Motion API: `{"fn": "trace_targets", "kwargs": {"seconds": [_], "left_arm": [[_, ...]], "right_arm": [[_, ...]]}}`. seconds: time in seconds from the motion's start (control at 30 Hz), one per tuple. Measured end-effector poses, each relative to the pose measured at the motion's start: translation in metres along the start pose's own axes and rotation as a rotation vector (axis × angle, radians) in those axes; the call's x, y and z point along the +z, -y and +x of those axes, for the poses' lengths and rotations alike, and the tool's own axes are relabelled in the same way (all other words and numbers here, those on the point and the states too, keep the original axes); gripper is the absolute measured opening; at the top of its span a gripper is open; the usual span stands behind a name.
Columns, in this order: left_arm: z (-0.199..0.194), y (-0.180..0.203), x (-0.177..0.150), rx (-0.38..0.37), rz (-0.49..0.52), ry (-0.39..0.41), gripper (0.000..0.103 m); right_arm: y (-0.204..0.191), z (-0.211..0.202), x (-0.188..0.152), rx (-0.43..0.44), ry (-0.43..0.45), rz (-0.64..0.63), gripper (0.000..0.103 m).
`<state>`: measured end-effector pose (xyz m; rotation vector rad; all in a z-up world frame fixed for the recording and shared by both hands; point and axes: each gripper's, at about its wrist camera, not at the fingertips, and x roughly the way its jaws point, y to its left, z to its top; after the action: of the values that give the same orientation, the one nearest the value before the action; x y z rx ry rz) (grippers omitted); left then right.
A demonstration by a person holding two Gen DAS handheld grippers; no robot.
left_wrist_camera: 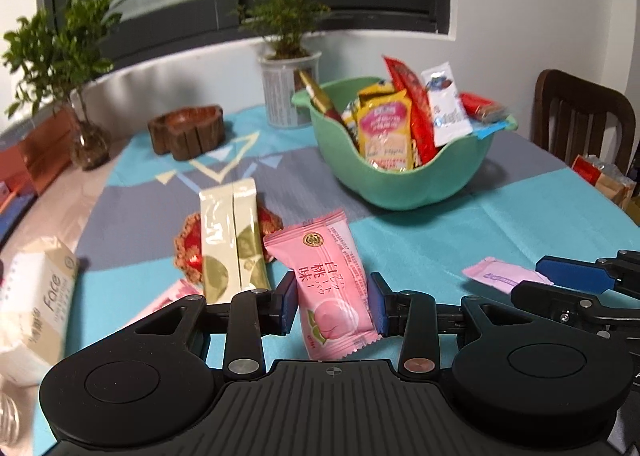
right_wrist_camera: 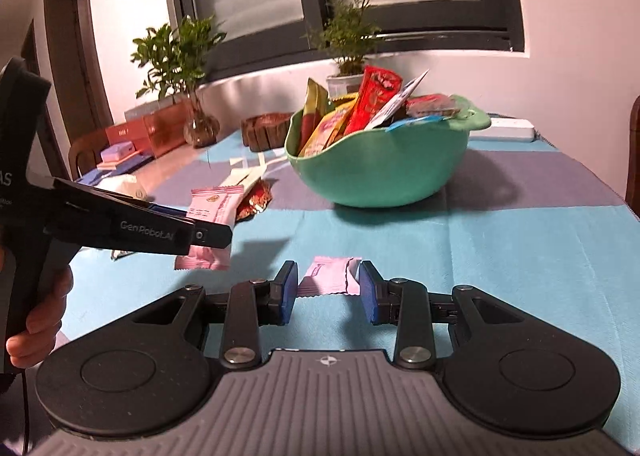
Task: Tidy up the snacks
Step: 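Carry both pink packets over the green bowl and open both tools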
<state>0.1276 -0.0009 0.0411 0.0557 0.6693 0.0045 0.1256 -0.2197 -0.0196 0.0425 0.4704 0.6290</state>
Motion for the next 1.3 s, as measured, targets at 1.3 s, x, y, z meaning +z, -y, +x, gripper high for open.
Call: {"fn": "trace_targets", "kwargs": {"seconds": [1.3], "left_arm": [[0.072, -0.009, 0.123, -0.095, -0.121, 0.141, 0.102]], "right_arm": [[0.097, 0.054, 0.135, -0.008, 0.169, 0.277, 0.039]]}}
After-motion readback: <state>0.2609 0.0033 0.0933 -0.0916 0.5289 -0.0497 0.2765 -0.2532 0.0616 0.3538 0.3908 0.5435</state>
